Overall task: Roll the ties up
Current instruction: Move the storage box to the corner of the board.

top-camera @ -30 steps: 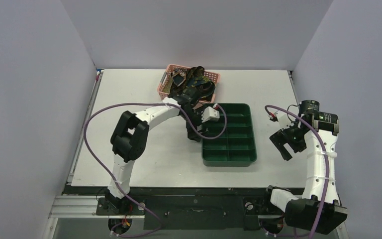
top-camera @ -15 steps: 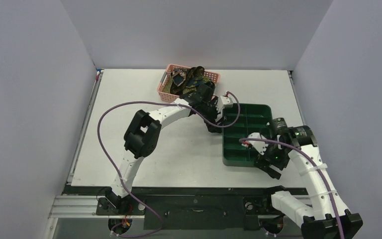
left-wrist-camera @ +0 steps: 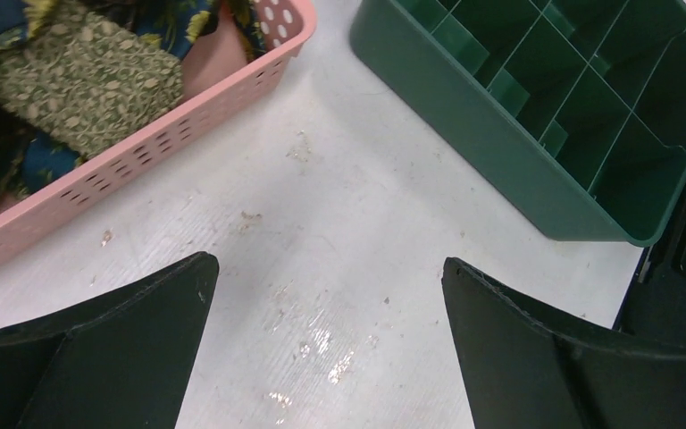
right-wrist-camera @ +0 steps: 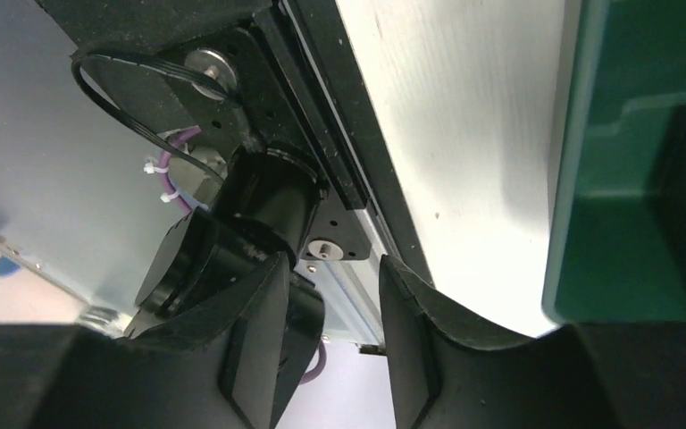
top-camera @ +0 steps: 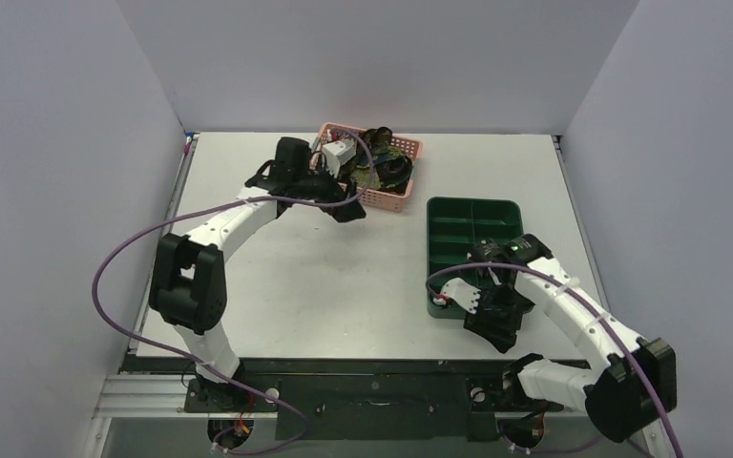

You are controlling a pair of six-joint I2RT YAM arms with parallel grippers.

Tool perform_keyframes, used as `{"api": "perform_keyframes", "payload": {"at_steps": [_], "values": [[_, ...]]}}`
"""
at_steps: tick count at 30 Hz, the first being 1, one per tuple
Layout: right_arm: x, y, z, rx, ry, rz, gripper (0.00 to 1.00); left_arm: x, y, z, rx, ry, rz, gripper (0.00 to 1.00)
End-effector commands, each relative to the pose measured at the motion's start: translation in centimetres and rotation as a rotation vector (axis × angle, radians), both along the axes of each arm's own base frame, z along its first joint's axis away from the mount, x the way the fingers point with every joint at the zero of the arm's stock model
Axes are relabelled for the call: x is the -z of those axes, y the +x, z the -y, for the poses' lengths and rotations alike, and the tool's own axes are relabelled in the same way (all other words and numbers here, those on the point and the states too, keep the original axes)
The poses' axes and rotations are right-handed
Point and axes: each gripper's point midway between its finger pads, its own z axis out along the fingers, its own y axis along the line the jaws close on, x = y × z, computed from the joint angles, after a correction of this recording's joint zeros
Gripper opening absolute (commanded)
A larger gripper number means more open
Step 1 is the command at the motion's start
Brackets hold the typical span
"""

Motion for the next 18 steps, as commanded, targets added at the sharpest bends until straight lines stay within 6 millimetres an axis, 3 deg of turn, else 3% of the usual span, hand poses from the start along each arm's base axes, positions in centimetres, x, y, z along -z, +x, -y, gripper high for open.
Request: {"api": "perform_keyframes", "payload": {"at_steps": [1, 7, 10, 12, 18], "values": [[1.5, 1.4, -1.5, -0.050, -0.057, -0.006, 0.35, -2.8, 0.5, -2.0, -0.067, -0.052, 0.047, 0.97], [2.9, 6.0, -3.4, -0.069, -0.078, 0.181, 0.28, -3.6, 1.5, -6.3, -0.235, -0.107, 0.045, 0.97], [4.3, 10.2, -4.3, 0.000, -0.066, 0.375, 0.25, -3.4, 1.3, -7.9, -0.271, -0.101, 0.043, 0.97], [4.5, 12.7, -3.3, 0.064, -0.119, 0.492, 0.25, -3.5, 1.1, -8.9, -0.286, -0.087, 0.052, 0.96], [3.6, 18.7, -0.3, 0.139, -0.156, 0.619, 0.25, -3.4, 0.5, -10.2, -0.296, -0.056, 0.059, 0.97]]}}
